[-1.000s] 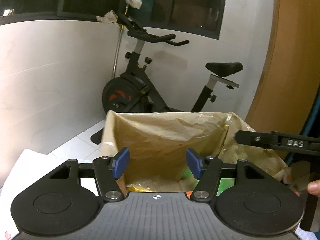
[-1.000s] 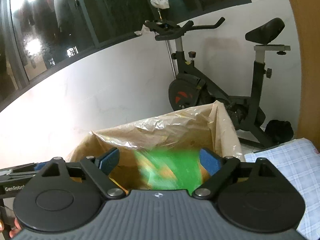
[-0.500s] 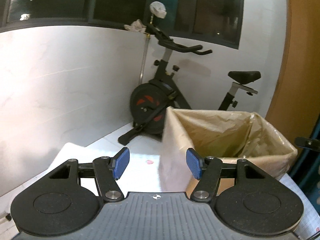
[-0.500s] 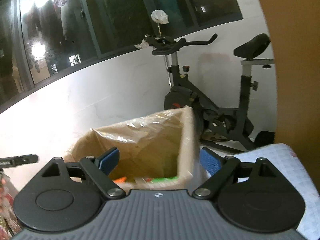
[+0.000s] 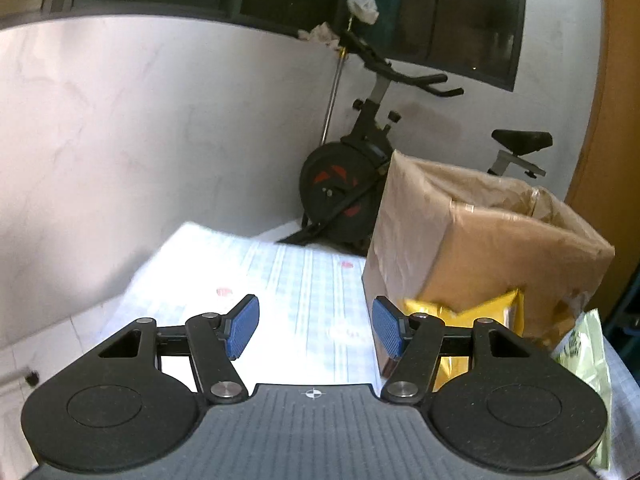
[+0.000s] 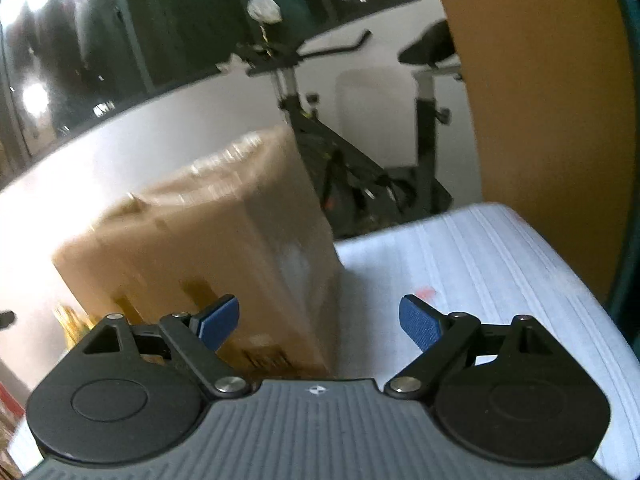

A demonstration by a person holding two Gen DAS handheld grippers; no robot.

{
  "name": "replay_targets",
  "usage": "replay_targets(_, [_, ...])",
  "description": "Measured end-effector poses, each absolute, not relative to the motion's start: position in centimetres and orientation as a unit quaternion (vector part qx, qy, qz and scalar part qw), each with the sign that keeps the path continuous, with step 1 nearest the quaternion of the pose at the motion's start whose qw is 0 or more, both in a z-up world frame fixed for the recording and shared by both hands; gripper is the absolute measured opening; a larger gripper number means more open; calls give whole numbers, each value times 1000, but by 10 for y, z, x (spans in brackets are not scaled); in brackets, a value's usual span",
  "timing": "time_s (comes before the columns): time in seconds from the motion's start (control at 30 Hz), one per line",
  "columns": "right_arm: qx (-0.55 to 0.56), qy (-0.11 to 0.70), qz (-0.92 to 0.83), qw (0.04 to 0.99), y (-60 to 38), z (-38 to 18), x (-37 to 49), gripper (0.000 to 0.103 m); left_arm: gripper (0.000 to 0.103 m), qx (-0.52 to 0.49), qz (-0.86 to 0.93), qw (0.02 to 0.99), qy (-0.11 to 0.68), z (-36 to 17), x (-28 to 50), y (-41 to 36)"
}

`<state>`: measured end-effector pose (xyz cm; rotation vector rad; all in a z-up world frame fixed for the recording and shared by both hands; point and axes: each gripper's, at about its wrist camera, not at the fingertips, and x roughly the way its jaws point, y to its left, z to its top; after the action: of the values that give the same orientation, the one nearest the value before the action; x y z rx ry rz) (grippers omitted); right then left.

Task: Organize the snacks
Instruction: 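Lower the right tool to the small clear snack packet and grasp it, then grasp the white cracker pack with left tool while right tool holds clear packet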

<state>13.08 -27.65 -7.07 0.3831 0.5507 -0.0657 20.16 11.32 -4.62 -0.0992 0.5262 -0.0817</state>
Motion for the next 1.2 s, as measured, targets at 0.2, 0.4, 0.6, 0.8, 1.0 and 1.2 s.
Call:
replay_targets(0.2, [185,318,-61,928,-272,-108,101,82,65,-75,-28,956,283,-65,195,122])
replay_targets(0.4, [201,373,-105,900,-264,-135,75,63,64,-86,-19,948,305,-87,186,118])
replay_targets(0.6, [217,396,-112,885,-259,-144,68,53,64,-100,-13,943,317,-107,173,111])
replay_targets(0.8, [223,401,-107,882,-255,-144,79,31,64,-109,0,940,322,-119,158,105])
replay_targets(1.0, [186,399,-86,894,-243,-148,91,20,64,-116,7,937,330,-127,150,105])
replay_targets(1.2, [171,388,-75,902,-242,-152,108,20,64,-107,-1,935,337,-131,154,97])
